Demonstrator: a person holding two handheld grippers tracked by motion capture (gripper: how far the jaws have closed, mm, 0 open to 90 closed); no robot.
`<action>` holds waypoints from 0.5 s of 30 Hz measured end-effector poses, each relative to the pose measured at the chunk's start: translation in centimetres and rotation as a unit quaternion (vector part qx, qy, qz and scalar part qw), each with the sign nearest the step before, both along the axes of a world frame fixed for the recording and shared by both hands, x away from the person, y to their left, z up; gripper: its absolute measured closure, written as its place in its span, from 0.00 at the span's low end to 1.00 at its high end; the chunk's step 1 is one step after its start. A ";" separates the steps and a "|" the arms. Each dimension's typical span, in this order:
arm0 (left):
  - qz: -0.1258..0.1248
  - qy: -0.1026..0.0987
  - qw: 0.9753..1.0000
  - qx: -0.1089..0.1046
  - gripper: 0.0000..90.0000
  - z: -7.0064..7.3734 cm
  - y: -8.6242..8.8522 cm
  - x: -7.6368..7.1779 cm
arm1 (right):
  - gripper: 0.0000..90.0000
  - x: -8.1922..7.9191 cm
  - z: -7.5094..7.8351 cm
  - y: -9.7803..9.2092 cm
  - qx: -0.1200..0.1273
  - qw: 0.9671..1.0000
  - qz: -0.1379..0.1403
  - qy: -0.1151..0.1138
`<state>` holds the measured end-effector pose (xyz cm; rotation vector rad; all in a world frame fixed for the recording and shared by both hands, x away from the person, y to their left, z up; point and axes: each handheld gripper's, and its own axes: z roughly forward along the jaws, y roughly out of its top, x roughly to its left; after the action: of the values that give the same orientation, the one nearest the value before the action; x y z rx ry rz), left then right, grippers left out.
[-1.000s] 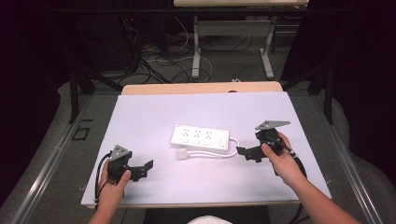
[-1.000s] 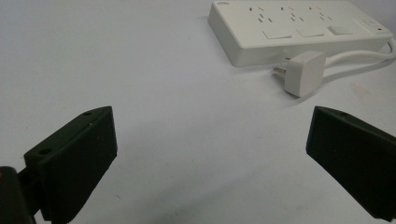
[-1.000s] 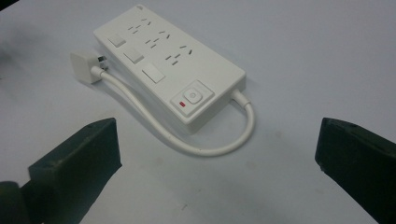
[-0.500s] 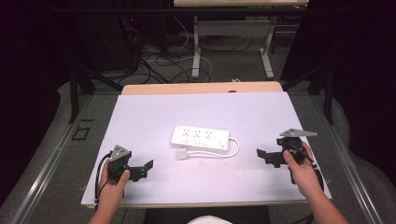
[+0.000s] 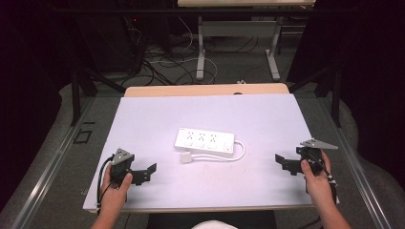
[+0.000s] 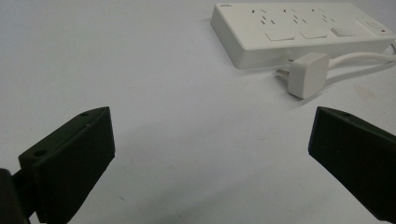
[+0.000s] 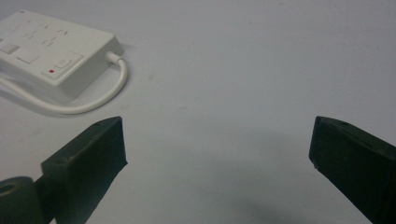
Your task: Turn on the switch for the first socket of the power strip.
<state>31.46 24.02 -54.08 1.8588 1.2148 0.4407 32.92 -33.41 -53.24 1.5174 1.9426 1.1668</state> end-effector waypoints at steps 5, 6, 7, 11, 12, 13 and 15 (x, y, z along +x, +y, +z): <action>0.002 0.001 1.000 -0.001 0.00 -0.1 0.1 0.0 | 0.04 0.2 -0.6 -1.0 -0.003 1.000 -0.016 -0.006; 0.002 0.001 1.000 -0.001 0.00 -0.1 0.1 0.0 | 0.04 0.2 -0.7 -1.2 -0.005 1.000 -0.016 -0.007; 0.002 0.001 1.000 -0.001 0.00 -0.1 0.1 0.0 | 0.05 0.2 -0.8 -1.3 -0.005 1.000 -0.023 -0.005; 0.001 0.002 1.000 -0.001 0.00 -0.1 0.1 0.1 | 0.05 0.2 -1.2 -1.6 -0.010 1.000 -0.024 -0.005; 0.001 0.002 1.000 0.000 0.00 -0.1 0.2 0.1 | 0.05 0.2 -1.4 -1.8 -0.017 1.000 -0.019 -0.006; 0.001 0.002 1.000 0.000 0.00 -0.1 0.2 0.1 | 0.05 0.3 -1.5 -1.8 -0.019 1.000 -0.018 -0.004; 0.002 0.002 1.000 0.000 0.00 -0.1 0.1 0.2 | 0.05 0.3 -1.7 -2.0 -0.028 1.000 -0.012 -0.003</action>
<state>31.63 24.16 -54.23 1.8589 1.2214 0.4402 33.23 -35.39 -54.95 1.5020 1.9319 1.0955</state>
